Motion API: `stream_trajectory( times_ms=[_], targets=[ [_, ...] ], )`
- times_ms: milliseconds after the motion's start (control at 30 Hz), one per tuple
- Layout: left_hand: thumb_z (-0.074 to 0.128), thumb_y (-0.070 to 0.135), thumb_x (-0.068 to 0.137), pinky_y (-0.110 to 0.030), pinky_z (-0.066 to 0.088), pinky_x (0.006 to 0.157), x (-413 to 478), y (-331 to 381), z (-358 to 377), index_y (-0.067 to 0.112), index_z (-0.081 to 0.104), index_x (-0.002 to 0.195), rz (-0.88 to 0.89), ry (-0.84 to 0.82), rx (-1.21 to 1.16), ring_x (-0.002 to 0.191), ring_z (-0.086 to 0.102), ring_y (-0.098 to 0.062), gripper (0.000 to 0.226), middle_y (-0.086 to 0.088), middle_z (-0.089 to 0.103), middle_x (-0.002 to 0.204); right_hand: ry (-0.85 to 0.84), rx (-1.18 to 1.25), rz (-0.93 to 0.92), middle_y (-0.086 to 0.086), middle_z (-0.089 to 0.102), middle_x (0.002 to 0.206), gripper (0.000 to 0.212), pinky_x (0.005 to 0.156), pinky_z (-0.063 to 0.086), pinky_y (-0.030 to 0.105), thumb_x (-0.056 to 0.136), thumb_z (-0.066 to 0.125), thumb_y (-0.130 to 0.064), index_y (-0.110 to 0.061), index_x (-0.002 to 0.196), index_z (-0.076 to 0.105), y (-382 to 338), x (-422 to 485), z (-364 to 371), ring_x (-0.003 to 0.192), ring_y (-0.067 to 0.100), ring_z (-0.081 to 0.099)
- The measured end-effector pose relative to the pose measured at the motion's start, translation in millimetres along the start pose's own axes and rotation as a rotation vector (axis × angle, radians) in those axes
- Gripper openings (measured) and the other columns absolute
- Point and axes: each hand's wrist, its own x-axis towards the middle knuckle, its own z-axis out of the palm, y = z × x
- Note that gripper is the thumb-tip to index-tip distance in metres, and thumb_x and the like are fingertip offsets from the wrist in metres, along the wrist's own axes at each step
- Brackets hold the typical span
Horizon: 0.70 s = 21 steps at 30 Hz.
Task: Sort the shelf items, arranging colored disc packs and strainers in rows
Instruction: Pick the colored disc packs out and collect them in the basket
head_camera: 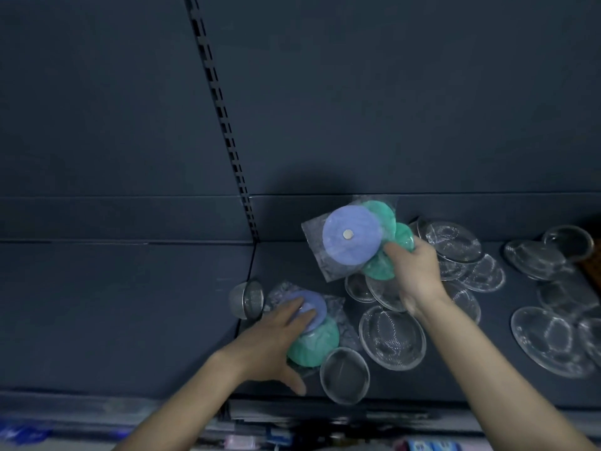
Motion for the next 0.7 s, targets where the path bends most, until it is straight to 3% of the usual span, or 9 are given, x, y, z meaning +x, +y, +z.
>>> stream_trajectory(
  times_ms=[100, 167, 233, 333, 433, 500, 600, 700],
  targets=[
    [0.075, 0.053, 0.067, -0.024, 0.007, 0.113, 7.5, -1.2, 5.5, 0.031, -0.006, 0.150, 0.004, 0.112, 0.076, 0.143, -0.011, -0.011, 0.118, 0.011, -0.017, 0.156, 0.024, 0.047, -0.013, 0.007, 0.067, 0.071, 0.015, 0.052, 0.056, 0.026, 0.083, 0.056, 0.005, -0.006, 0.080, 0.065, -0.2, -6.3, -9.9, 0.061, 0.018, 0.065],
    [0.069, 0.050, 0.073, -0.026, 0.019, 0.112, 13.2, -0.5, 6.8, 0.031, 0.003, 0.150, 0.012, 0.222, 0.109, 0.145, 0.003, -0.015, 0.103, 0.007, -0.006, 0.159, 0.043, 0.087, -0.011, 0.004, 0.068, 0.066, 0.017, 0.052, 0.057, 0.031, 0.083, 0.056, 0.005, -0.009, 0.078, 0.066, -0.3, -9.0, -15.7, 0.059, 0.018, 0.066],
    [0.062, 0.043, 0.079, -0.030, 0.035, 0.104, 18.4, 1.8, 5.1, 0.031, 0.011, 0.149, -0.006, 0.293, 0.127, 0.141, 0.022, -0.022, 0.088, 0.001, 0.006, 0.159, 0.065, 0.108, -0.022, 0.001, 0.068, 0.062, 0.020, 0.053, 0.057, 0.034, 0.083, 0.055, 0.005, -0.010, 0.077, 0.065, -0.2, -10.9, -21.0, 0.056, 0.016, 0.065],
    [0.050, 0.030, 0.088, -0.031, 0.043, 0.090, 28.3, 8.2, -3.5, 0.026, 0.015, 0.150, -0.086, 0.373, 0.133, 0.125, 0.045, -0.028, 0.071, -0.003, 0.014, 0.157, 0.098, 0.160, -0.028, -0.001, 0.067, 0.058, 0.020, 0.046, 0.055, 0.033, 0.083, 0.054, 0.005, -0.011, 0.077, 0.065, -0.2, -14.9, -28.7, 0.051, 0.016, 0.064],
    [0.040, 0.011, 0.094, -0.032, 0.042, 0.099, 35.0, 11.4, -15.3, 0.022, 0.018, 0.150, -0.110, 0.467, -0.079, 0.126, 0.046, -0.027, 0.061, -0.006, 0.030, 0.152, 0.136, 0.204, 0.000, 0.004, 0.067, 0.062, 0.020, 0.046, 0.055, 0.036, 0.083, 0.055, 0.003, -0.012, 0.076, 0.066, 0.2, -18.3, -36.7, 0.052, 0.021, 0.065],
    [0.038, 0.005, 0.094, -0.021, 0.035, 0.100, 36.0, 13.6, -23.5, 0.015, 0.024, 0.148, -0.116, 0.569, -0.273, 0.125, 0.046, -0.021, 0.056, -0.008, 0.042, 0.144, 0.159, 0.210, 0.007, 0.008, 0.067, 0.069, 0.021, 0.055, 0.056, 0.040, 0.083, 0.055, 0.004, -0.013, 0.074, 0.065, 1.1, -20.4, -40.7, 0.060, 0.025, 0.064],
    [0.036, 0.006, 0.096, -0.004, 0.030, 0.086, 37.9, 27.2, -34.2, 0.013, 0.026, 0.148, -0.159, 0.738, -0.459, 0.107, 0.050, -0.004, 0.053, -0.005, 0.049, 0.137, 0.186, 0.205, -0.006, 0.012, 0.064, 0.075, 0.023, 0.069, 0.053, 0.048, 0.082, 0.055, 0.004, -0.013, 0.072, 0.065, 1.0, -25.6, -44.2, 0.070, 0.028, 0.060],
    [0.035, 0.010, 0.095, -0.008, 0.029, 0.096, 43.5, 53.5, -42.8, 0.019, 0.026, 0.148, -0.090, 0.804, -0.566, 0.119, 0.044, 0.002, 0.055, 0.004, 0.045, 0.143, 0.179, 0.184, -0.033, 0.014, 0.061, 0.076, 0.016, 0.070, 0.050, 0.048, 0.082, 0.058, 0.002, -0.010, 0.076, 0.065, -1.5, -32.8, -45.6, 0.072, 0.028, 0.057]
  ],
)
